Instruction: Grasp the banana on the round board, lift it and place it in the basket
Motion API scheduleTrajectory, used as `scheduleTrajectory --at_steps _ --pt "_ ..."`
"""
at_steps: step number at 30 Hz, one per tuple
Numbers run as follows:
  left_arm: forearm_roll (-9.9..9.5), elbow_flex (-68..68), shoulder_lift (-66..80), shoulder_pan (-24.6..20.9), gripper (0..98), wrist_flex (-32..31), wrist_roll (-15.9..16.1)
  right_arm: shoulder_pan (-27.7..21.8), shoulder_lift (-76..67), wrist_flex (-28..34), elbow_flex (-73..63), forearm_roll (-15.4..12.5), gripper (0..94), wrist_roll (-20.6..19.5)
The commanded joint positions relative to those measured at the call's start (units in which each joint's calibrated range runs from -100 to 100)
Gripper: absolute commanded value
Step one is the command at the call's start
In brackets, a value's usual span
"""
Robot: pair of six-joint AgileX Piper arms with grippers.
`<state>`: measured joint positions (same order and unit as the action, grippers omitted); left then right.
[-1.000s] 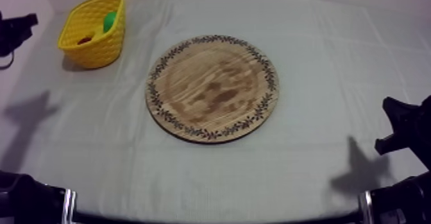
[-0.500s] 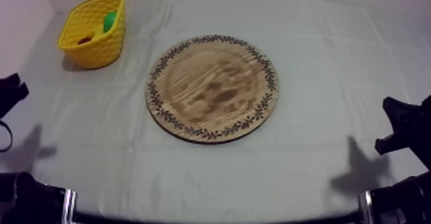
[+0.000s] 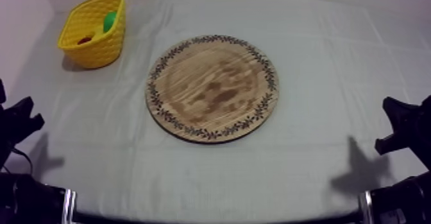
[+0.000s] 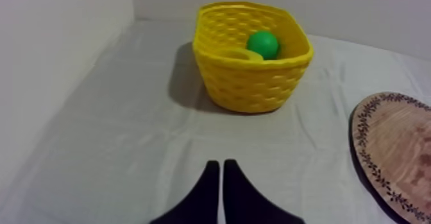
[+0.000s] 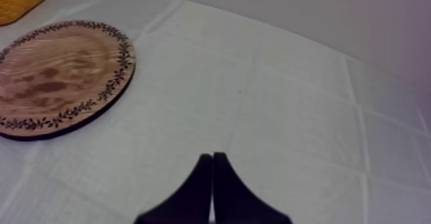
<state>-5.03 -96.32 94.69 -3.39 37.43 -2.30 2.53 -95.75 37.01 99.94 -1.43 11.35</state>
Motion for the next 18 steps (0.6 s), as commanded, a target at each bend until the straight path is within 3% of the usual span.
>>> scheduleTrajectory --at_steps 1,7,18 --pt "0.26 -0.69 1.72 -0.32 0.0 0.77 0.16 0.0 0.0 0.0 -0.05 -0.01 0.3 0.01" --pt "2.79 -1.21 4.66 -1.79 0.0 2.66 2.13 0.0 0.0 0.0 -0.05 -0.01 0.3 0.01" --pt "3.24 -1.04 5.13 -1.92 0.0 3.81 2.37 0.0 0.0 0.0 -0.05 -0.01 0.3 0.01"
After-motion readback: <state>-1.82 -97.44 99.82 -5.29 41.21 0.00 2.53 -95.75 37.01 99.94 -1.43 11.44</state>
